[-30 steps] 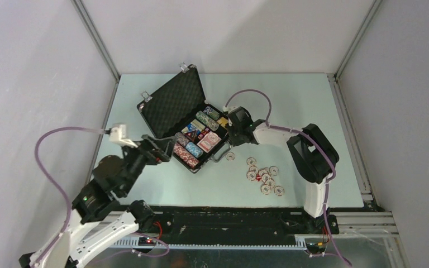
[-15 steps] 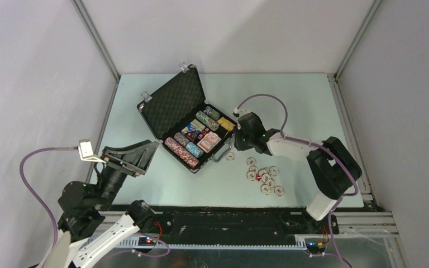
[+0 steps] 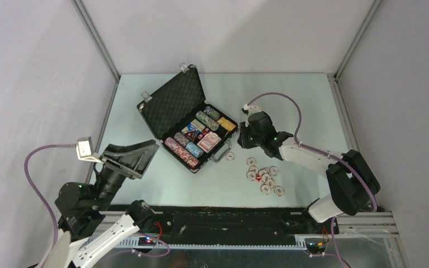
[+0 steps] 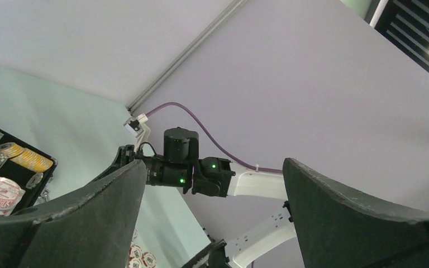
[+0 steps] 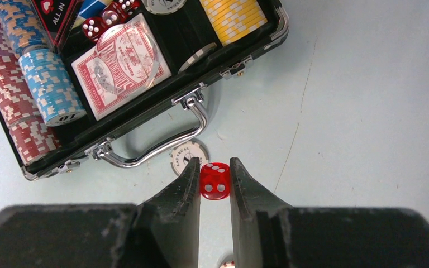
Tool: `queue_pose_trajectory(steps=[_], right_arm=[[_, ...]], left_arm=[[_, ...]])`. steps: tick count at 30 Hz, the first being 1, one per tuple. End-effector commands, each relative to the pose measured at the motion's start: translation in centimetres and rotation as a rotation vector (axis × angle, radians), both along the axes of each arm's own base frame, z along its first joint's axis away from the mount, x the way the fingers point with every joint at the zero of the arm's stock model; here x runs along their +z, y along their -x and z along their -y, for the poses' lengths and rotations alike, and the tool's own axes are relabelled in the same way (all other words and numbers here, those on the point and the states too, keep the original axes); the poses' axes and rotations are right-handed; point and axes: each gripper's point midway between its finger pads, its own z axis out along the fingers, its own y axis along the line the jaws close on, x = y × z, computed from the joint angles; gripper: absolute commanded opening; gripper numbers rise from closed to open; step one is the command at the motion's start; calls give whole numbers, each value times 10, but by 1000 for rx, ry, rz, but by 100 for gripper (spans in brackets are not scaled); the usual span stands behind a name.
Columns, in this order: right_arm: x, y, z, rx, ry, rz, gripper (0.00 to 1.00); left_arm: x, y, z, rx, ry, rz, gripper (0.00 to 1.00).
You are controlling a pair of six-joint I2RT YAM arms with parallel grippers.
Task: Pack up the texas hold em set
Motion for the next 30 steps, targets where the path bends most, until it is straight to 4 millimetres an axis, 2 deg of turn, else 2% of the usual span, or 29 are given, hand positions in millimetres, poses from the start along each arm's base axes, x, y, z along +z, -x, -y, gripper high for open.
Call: queue_pose_trajectory(steps=[1, 3, 7, 10, 12, 15, 17, 18, 21, 25, 26, 30], right_arm=[[19, -1, -1, -16, -52, 45, 0], [21, 0, 1, -18, -56, 47, 0], [22, 2, 0, -18, -60, 45, 0], [24, 3, 1, -21, -65, 45, 0], [25, 3, 2, -21, -70, 50, 0], [25, 5, 2, -19, -73, 47, 0], [26, 5, 2, -18, -77, 50, 0], [27, 5, 2, -18, -78, 50, 0], [32, 7, 3, -21, -79, 59, 0], [37, 10, 0, -10, -90, 72, 0], [39, 12, -3, -1, -93, 76, 0], [52, 16, -22, 54, -120, 136, 0]], left_arm=[[14, 8, -1, -28, 52, 42, 98], [21, 12, -3, -37, 62, 73, 98], [14, 16, -1, -53, 39, 68, 98], [18, 14, -9, -17, 71, 81, 98], [23, 18, -5, -42, 67, 106, 98], [15, 19, -3, -52, 7, 80, 98], [15, 23, -6, -59, 33, 102, 98], [19, 24, -13, -37, 71, 116, 98], [26, 28, -13, -49, 89, 142, 98], [14, 28, -1, -88, -1, 107, 98], [15, 32, -4, -96, 22, 116, 98], [-12, 19, -16, 1, -11, 53, 98]])
